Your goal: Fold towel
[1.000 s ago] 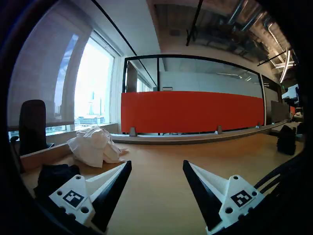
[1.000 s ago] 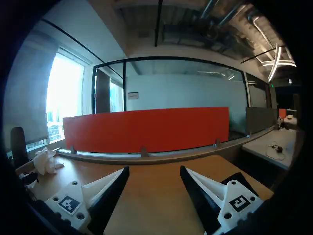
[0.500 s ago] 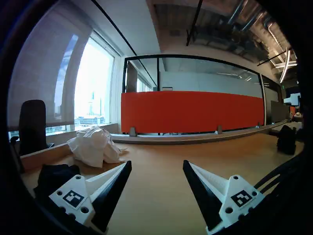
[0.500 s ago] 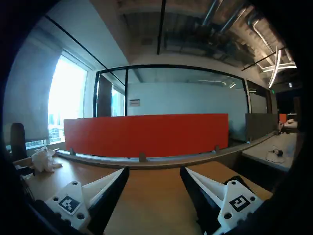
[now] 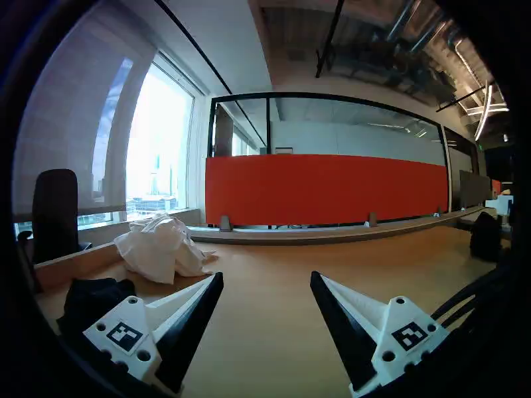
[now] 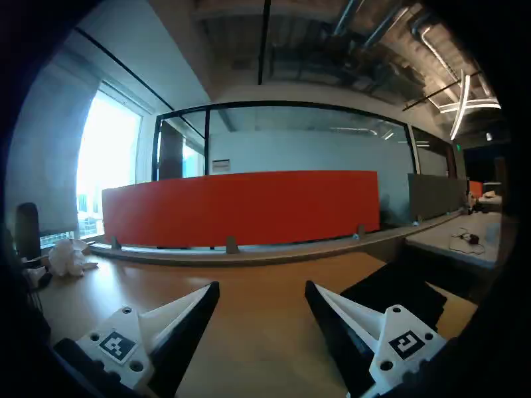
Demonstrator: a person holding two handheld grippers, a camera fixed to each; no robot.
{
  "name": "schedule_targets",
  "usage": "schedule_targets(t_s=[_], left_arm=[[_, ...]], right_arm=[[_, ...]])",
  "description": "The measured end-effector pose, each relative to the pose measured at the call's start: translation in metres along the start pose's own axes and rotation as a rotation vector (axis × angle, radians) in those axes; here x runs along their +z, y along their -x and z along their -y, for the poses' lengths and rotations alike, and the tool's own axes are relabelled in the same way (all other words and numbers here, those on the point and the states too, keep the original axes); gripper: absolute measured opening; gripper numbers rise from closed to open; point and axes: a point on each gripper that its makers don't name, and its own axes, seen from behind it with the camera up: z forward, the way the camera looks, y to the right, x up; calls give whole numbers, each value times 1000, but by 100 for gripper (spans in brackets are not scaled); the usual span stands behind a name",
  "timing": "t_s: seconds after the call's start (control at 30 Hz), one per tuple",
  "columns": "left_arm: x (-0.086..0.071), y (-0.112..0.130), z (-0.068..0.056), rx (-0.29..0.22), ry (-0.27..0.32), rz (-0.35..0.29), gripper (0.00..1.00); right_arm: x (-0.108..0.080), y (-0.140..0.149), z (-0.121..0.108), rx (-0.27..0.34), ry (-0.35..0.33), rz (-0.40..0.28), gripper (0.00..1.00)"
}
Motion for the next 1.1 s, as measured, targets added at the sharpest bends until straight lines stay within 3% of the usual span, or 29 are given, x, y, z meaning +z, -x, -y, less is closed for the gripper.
schedule_targets(t_s=[0.67,1.1], left_arm=[[1,0,0,0,0,0,98],[0,0,0,0,0,0,98]], right_arm=[[-7,46,0,12,-20,17,100],[-12,46,9,-7,-35,-10,100]])
